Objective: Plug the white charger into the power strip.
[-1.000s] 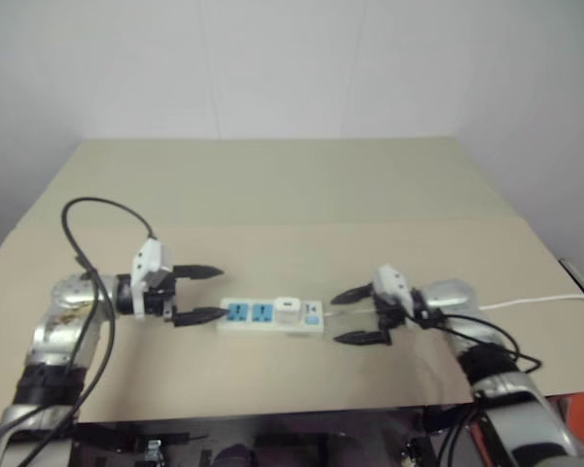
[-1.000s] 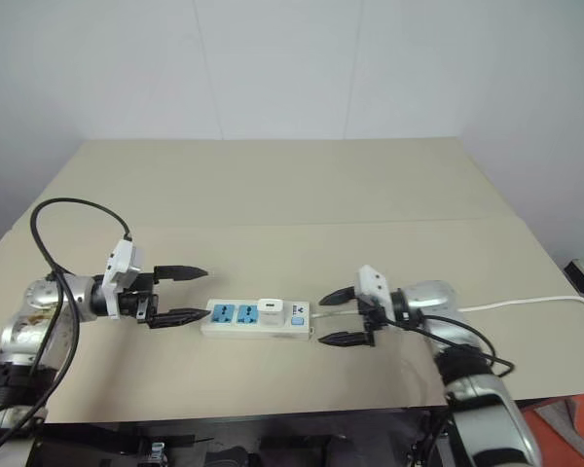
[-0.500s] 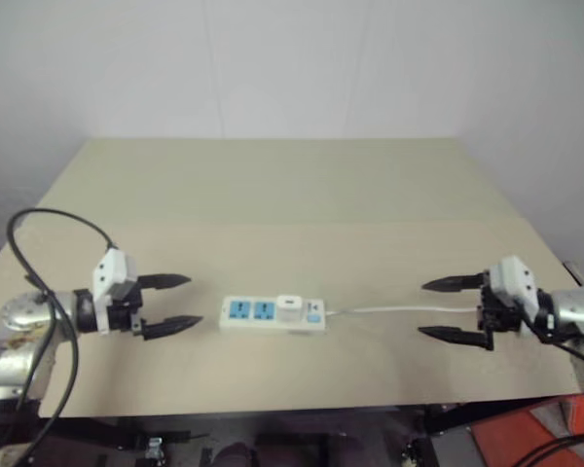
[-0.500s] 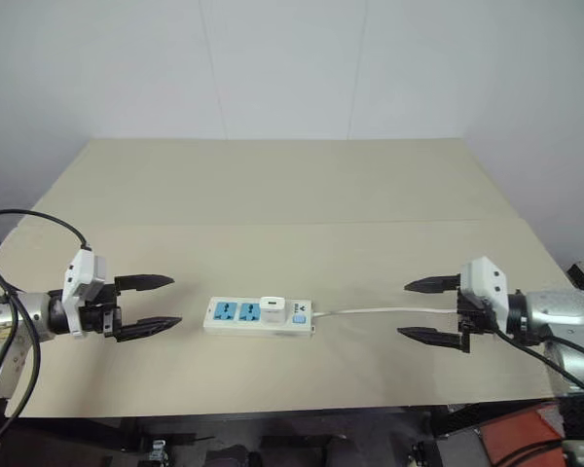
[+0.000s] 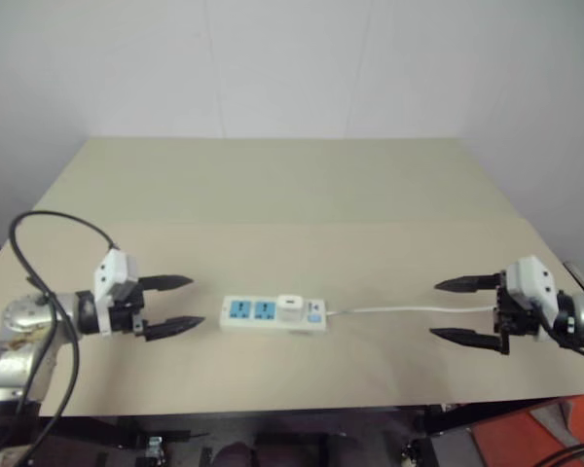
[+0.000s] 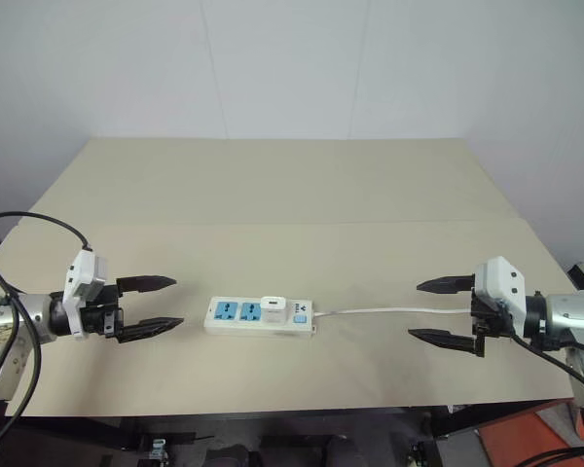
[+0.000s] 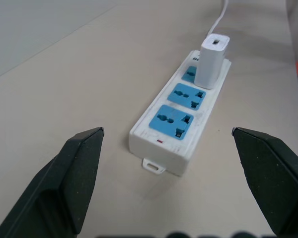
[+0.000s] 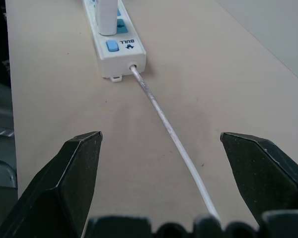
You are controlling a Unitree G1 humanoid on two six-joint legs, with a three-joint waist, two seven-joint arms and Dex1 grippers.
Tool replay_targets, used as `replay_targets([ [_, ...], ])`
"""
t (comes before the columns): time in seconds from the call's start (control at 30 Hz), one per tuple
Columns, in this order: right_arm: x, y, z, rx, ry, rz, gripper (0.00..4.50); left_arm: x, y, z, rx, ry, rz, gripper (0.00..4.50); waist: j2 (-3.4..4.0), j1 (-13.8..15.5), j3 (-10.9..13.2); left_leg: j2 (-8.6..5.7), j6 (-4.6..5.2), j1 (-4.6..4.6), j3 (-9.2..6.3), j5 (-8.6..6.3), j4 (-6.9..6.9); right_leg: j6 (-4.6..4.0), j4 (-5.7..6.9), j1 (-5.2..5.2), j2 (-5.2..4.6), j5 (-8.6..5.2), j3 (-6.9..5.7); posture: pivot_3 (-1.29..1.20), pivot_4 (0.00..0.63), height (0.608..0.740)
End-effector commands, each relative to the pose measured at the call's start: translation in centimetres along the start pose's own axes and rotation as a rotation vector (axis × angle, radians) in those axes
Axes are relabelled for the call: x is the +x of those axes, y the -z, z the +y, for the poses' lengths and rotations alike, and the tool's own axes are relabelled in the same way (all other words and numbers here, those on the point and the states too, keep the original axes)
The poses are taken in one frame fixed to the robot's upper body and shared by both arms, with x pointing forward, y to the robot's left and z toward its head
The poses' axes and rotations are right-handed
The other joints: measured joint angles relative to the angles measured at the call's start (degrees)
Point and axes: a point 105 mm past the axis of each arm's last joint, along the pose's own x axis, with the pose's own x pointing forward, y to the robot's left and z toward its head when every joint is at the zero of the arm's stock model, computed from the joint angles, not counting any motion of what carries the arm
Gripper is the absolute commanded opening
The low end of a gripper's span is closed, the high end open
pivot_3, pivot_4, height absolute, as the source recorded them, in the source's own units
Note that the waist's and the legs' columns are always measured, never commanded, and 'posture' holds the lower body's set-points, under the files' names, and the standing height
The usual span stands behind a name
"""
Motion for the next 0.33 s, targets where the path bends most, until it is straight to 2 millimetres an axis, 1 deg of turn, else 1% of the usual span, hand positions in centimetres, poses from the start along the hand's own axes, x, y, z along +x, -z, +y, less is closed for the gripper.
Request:
replay_targets([
  [0.03, -1.07, -1.22, -0.48, -0.043, 0.034, -0.006, 4.46, -0.79, -1.10, -0.02, 0.034, -0.015, -0.007, 4.50, 0.00, 0.0, 0.0, 0.00, 0.00, 0.00, 0.00, 0.00, 0.00, 0.00, 0.00, 0.00, 0.00, 0.00, 0.00, 0.00, 0.150, 0.740],
  [0.33, -1.28, -0.95, -0.28, -0.040, 0.036, 0.010, 4.46, -1.20, -1.10, -0.21, 0.013, -0.018, 0.000, 4.50, 0.00, 0.0, 0.0, 0.00, 0.00, 0.02, 0.03, 0.00, 0.03, 0.00, 0.02, 0.00, 0.01, 0.00, 0.03, 0.00, 0.150, 0.740],
])
